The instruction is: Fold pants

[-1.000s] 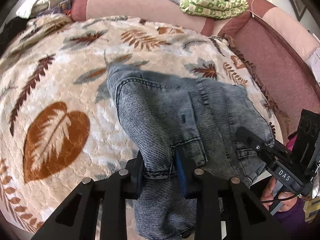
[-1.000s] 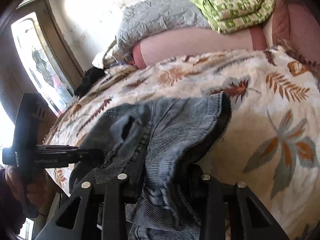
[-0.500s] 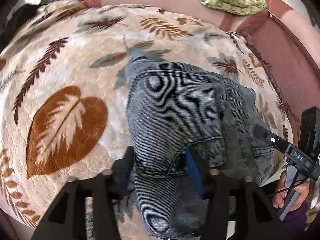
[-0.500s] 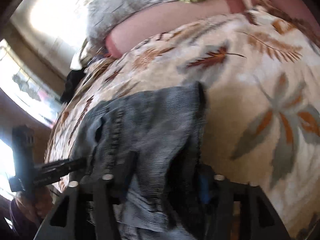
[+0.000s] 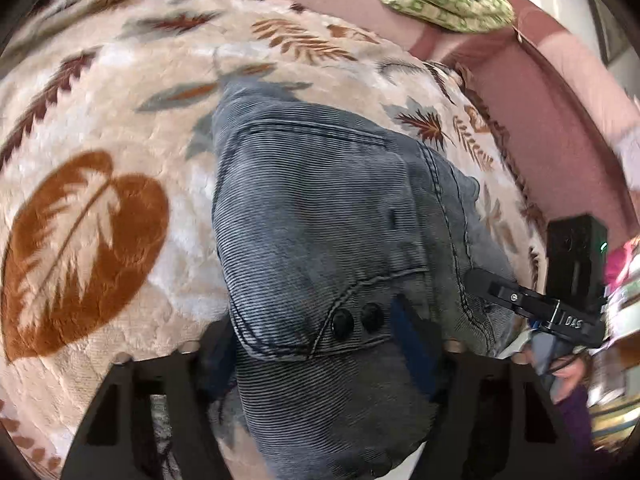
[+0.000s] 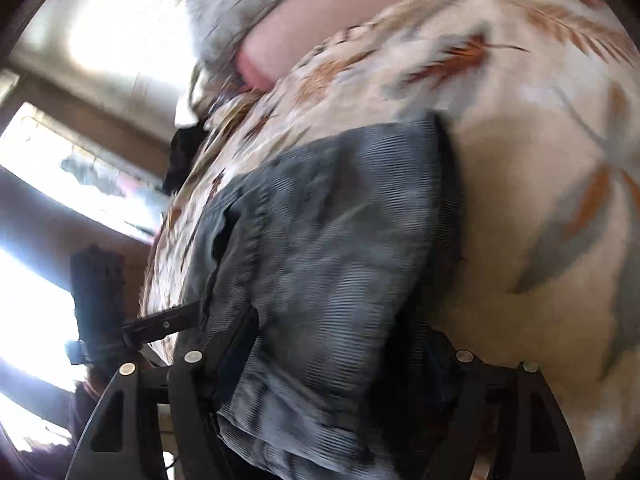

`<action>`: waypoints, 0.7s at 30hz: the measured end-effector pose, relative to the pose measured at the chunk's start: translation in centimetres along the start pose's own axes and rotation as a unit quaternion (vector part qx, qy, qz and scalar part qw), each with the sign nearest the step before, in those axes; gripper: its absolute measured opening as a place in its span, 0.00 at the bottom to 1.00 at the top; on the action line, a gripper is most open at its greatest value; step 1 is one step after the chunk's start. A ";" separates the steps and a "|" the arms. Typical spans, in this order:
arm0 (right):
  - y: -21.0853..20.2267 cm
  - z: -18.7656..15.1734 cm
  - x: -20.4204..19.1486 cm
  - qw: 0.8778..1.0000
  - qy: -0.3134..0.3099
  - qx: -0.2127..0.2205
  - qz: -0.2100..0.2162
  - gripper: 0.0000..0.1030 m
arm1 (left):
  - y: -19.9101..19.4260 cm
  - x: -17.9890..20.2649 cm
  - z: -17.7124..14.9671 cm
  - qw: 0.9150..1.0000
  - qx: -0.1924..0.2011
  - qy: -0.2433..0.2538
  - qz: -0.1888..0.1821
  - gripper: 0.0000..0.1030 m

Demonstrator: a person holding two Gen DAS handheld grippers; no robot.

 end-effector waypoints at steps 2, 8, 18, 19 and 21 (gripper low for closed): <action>0.4 -0.2 -0.7 1.000 -0.009 0.002 -0.003 0.44 | -0.3 0.7 0.0 1.000 0.013 0.015 0.016 0.46; -0.1 -0.4 -5.4 0.989 -0.124 0.046 -0.060 0.33 | -2.5 1.6 1.1 0.997 0.045 0.039 0.048 0.27; 0.6 4.5 -9.6 0.971 -0.203 0.100 -0.082 0.33 | -5.8 0.5 7.6 0.988 0.107 0.050 0.098 0.27; 1.0 5.4 -9.4 0.972 -0.199 0.101 -0.080 0.33 | -5.5 0.3 8.4 0.987 0.110 0.050 0.108 0.27; 2.2 7.5 -8.7 0.973 -0.191 0.103 -0.077 0.33 | -4.4 -0.2 10.2 0.984 0.116 0.049 0.129 0.27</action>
Point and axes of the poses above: each gripper's, at about its wrist camera, not at the fingertips, and y roughly the way its jaws point, x to its right, z to its top, the point moved 2 cm from there along y, roughly the way its jaws point, and after that the axes turned 8 degrees about z, right-handed, at the moved point
